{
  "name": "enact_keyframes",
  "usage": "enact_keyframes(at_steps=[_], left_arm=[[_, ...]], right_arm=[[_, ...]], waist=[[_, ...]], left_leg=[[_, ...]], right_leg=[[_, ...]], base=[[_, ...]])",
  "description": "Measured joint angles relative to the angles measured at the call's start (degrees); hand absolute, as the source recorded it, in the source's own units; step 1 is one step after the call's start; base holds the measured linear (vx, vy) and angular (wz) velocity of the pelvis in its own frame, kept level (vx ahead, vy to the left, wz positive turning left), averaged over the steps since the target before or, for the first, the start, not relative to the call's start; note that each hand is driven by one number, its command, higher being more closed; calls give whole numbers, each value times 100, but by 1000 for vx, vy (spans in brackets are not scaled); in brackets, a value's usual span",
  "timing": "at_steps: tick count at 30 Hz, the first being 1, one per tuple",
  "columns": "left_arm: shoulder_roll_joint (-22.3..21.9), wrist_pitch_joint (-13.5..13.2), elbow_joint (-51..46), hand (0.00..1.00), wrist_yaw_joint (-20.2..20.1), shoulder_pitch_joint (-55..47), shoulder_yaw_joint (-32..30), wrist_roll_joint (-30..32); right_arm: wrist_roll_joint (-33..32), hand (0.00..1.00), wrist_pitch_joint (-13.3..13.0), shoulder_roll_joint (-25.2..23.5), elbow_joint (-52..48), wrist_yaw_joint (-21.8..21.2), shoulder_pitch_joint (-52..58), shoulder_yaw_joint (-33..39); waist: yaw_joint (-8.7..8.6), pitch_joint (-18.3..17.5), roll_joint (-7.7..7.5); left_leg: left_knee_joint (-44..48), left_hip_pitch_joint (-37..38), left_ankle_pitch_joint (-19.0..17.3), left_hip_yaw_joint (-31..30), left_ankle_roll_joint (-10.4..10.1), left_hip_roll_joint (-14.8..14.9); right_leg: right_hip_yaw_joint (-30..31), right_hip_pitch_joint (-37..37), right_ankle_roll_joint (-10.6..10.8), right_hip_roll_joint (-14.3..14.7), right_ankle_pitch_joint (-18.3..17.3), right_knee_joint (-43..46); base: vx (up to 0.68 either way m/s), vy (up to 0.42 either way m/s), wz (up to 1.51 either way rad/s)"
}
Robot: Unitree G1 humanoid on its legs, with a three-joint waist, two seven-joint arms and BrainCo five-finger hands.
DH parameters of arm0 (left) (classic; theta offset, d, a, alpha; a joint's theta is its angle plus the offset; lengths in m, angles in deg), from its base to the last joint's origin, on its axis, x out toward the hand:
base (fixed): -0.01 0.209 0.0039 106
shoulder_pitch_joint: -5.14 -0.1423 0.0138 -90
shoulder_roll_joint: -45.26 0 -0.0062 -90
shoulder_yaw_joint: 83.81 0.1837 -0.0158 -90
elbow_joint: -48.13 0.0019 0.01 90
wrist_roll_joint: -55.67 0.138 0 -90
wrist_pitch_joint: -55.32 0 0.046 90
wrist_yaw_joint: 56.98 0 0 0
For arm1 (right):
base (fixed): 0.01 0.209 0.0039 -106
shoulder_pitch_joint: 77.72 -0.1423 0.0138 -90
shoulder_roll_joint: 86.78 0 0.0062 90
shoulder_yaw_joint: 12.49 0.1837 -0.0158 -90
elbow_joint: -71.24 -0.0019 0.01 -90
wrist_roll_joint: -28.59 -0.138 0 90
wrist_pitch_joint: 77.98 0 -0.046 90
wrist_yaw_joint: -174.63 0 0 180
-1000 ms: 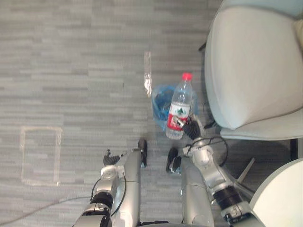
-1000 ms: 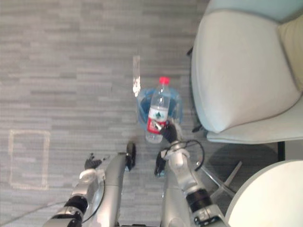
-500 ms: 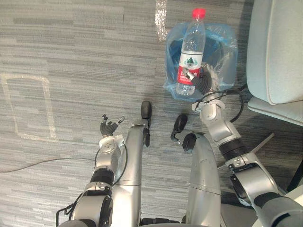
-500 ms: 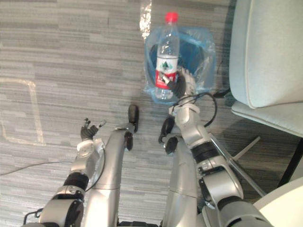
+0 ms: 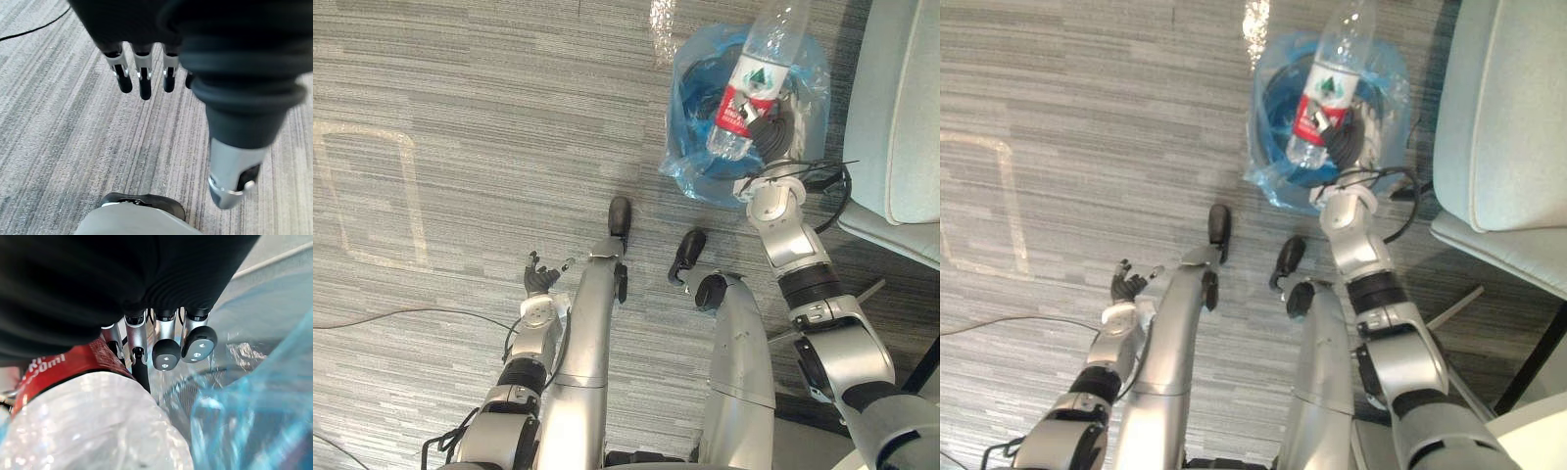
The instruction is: Gather rubbish on tea table into small bin, then transfer packed bag to large trash can.
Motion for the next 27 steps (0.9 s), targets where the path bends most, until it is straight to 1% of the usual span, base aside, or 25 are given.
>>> enact_keyframes(at_steps=[4, 5, 9, 11, 13, 15, 18, 23, 27], left_arm=[[24, -1, 49, 0, 0, -1, 5, 19], [30, -3, 70, 0, 0, 0, 5, 18], [38, -7, 117, 0, 4, 0, 5, 17], [36, -23, 140, 0, 4, 0, 5, 15], [42, -51, 153, 0, 5, 0, 3, 14], [51, -72, 160, 0, 7, 0, 1, 14], [66, -72, 163, 0, 7, 0, 1, 14], [85, -70, 250, 0, 8, 1, 3, 15], [122, -62, 262, 0, 10, 0, 3, 15]], right_arm=[[-43, 100, -3, 1, 3, 86, -6, 153], [-47, 0, -2, 2, 8, 88, -2, 200], [-51, 0, -4, -4, 146, 98, -1, 291], [-47, 0, -2, -28, 403, 96, -17, 301], [-34, 0, 0, -67, 500, 95, -25, 301], [-26, 0, -2, -87, 506, 92, -25, 298], [-17, 0, -6, -110, 504, 91, -25, 281], [101, 0, -13, -148, 446, 86, 17, -24], [417, 0, -12, -129, 269, 87, 123, -215]], waist=[[2, -4, 1], [2, -4, 2], [2, -5, 3], [3, -6, 3], [6, -6, 3], [8, -6, 4], [7, -6, 4], [3, -7, 2], [3, -11, -5]], left_leg=[[-84, 22, 84, -22, -32, 24], [-103, 22, 95, -37, -44, 33], [-197, 24, 158, -76, -39, 50], [-267, 27, 192, -77, -61, 56], [-297, 26, 235, -74, -30, 85], [-338, 29, 285, -55, -60, 100], [-362, 31, 300, -41, -50, 120], [-548, 109, 361, 5, -65, 152], [-638, 137, 415, 60, -45, 215]], right_leg=[[-52, 0, -55, 10, 37, -31], [-67, 0, -74, 22, 49, -45], [-115, -4, -93, 48, 88, -108], [-123, -19, -112, 55, 132, -146], [-123, -20, -83, 89, 156, -201], [-126, -32, -89, 91, 185, -238], [-125, -38, -100, 107, 219, -269], [-99, -12, -84, 148, 317, -421], [-95, 7, -88, 196, 382, -519]], base=[[-64, 3, 1], [-81, -1, -1], [-63, 1, 1], [-61, 4, 3], [-59, 6, -6], [-73, 10, -8], [-68, 5, -5], [-70, -6, -5], [-74, -14, -5]])
